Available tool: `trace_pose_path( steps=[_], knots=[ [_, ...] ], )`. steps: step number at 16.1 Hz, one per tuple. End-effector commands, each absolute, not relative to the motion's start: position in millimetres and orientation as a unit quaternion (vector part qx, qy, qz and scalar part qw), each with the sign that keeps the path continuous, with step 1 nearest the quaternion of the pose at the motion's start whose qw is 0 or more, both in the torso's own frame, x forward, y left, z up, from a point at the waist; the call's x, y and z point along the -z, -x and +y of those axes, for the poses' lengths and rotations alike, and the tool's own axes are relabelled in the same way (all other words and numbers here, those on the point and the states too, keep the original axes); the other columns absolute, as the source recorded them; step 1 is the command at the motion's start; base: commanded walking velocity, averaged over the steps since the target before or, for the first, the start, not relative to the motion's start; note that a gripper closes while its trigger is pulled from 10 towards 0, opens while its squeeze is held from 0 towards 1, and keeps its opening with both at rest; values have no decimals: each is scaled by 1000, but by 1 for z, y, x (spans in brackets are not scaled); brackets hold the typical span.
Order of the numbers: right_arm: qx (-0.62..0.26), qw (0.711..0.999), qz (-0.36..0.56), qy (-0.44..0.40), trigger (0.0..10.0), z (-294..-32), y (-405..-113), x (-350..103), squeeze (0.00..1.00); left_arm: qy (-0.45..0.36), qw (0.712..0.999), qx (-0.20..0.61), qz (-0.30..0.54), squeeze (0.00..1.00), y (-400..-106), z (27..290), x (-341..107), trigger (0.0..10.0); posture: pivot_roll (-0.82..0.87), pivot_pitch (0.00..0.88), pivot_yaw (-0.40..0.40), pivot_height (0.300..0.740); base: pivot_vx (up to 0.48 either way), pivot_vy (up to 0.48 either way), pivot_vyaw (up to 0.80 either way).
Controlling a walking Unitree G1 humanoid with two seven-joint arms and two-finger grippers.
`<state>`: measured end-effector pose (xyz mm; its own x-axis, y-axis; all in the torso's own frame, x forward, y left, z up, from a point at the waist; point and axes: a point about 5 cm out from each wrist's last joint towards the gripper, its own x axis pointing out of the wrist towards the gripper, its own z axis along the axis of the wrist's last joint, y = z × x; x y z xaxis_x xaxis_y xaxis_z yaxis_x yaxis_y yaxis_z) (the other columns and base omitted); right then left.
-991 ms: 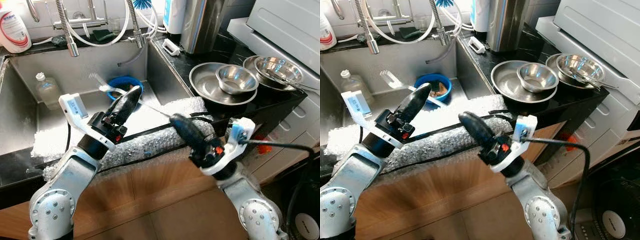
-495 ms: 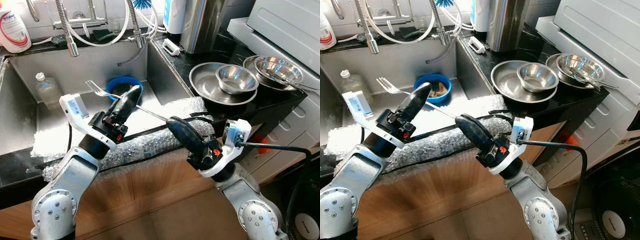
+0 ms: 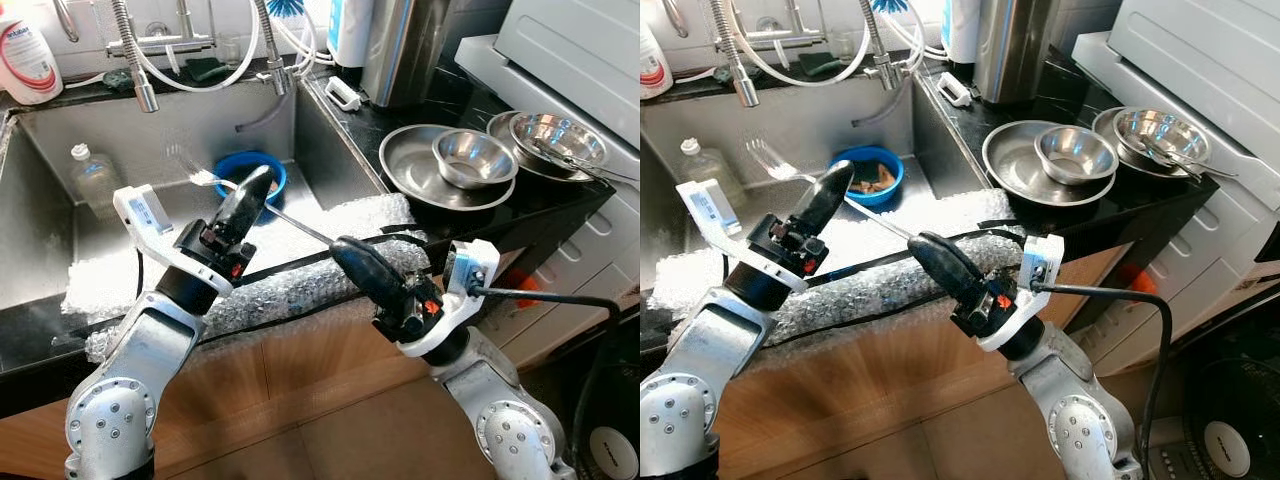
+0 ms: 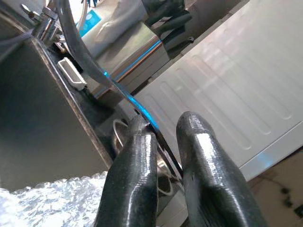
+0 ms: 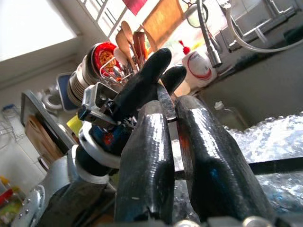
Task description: Kitchen organization
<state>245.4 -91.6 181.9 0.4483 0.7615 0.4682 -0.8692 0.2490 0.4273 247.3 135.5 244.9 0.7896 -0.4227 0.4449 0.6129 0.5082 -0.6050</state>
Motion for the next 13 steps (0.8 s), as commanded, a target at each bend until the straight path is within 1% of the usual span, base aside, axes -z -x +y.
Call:
trace_pose_path(
  steps=[1,11,12,13],
  knots=[
    [-526,784,-90,-317,10000,-92,-242,-186,0,393,860,299,-130,0,-246,136,-249,0,75,137,-80,740,0,0,0],
    [-522,790,-86,-309,10000,-91,-244,-184,0,410,854,285,-145,0,-248,141,-253,0,76,134,-81,740,0,0,0],
    [-521,791,-85,-308,10000,-92,-244,-183,569,413,853,284,-147,0,-248,142,-254,0,79,133,-82,740,0,0,0],
    [-521,792,-85,-307,10000,-92,-244,-183,973,412,853,285,-146,0,-248,142,-253,0,79,133,-81,740,0,0,0]
  ],
)
